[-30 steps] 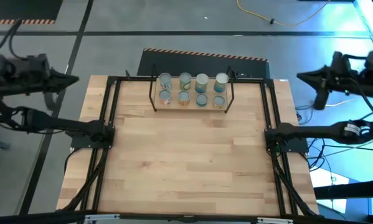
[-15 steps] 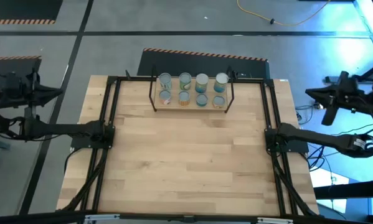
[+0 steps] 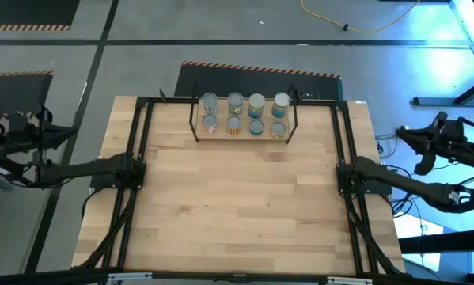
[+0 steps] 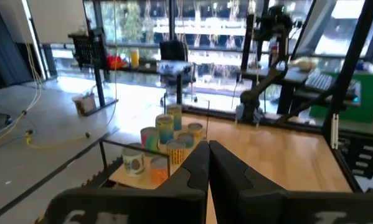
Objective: Pick and place cans onto a shelf
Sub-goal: Return to Home Position
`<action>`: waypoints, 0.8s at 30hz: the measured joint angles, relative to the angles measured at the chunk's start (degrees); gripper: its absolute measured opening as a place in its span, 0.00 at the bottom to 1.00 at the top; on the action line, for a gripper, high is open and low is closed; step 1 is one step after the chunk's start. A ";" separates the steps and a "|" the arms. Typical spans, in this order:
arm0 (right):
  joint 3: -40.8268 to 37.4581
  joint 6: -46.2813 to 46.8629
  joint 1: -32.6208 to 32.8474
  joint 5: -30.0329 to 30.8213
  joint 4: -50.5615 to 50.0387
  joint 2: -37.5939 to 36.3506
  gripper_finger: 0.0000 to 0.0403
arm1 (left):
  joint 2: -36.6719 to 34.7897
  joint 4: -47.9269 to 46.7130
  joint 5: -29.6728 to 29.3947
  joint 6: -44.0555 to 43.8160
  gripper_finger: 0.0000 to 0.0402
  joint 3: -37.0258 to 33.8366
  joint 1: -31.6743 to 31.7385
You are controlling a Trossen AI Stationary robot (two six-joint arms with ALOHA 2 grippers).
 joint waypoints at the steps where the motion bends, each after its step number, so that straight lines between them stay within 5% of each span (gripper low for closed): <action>1: -0.94 0.21 0.00 0.03 0.56 -1.00 0.05 | -1.55 0.68 0.02 0.00 0.00 -1.13 0.00; 7: -7.20 1.72 -0.04 -0.03 3.70 -8.16 0.05 | -9.76 3.83 0.25 -1.06 0.00 -8.49 -0.01; 24: -33.94 -3.33 -0.04 -2.11 27.67 -16.07 0.03 | -9.71 22.98 4.96 10.64 0.00 -26.26 -0.12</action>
